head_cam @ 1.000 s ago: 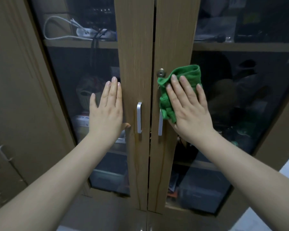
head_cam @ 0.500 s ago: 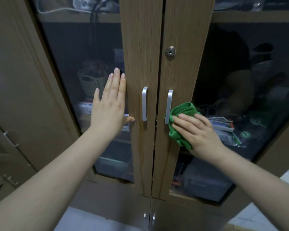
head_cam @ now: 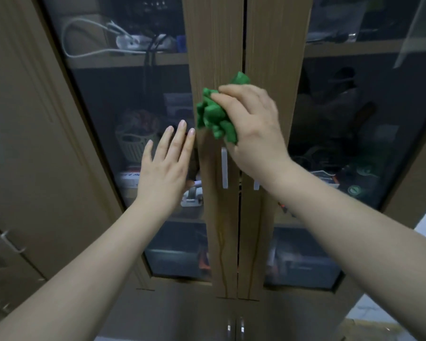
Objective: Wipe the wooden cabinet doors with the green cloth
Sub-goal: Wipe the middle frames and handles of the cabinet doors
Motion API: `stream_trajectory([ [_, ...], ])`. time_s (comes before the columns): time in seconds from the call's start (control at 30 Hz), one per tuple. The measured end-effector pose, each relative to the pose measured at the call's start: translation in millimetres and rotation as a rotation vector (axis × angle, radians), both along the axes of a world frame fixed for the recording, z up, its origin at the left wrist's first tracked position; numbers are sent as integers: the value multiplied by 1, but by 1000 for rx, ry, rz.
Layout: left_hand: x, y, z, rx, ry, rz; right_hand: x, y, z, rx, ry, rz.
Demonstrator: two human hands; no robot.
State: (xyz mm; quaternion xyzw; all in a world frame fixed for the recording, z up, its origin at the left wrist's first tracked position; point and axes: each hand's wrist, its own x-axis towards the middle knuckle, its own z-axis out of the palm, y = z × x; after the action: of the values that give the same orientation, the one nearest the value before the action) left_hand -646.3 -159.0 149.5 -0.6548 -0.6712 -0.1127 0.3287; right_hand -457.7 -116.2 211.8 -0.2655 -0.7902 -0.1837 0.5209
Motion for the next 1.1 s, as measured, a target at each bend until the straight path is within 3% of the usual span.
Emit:
stream_trajectory([
  [0.1, -7, 2, 1, -23, -2, -58, -44, -9, -7, -98, 25, -125],
  [0.27, -25, 5, -2, -31, -43, -204, -88, -11, -49, -191, -90, -397],
  [0.43, -36, 12, -8, -68, -8, -225, -106, -9, -68, -232, -89, -512],
  [0.7, -49, 18, -11, -64, 72, -253, -117, -9, -80, -225, -33, -513],
  [0.9, -47, 13, -21, -56, -27, -342, -124, -8, -98, -200, 59, -427],
  [1.1, -48, 8, -40, -110, -1, -292, -118, -10, -123, -266, 78, -323],
])
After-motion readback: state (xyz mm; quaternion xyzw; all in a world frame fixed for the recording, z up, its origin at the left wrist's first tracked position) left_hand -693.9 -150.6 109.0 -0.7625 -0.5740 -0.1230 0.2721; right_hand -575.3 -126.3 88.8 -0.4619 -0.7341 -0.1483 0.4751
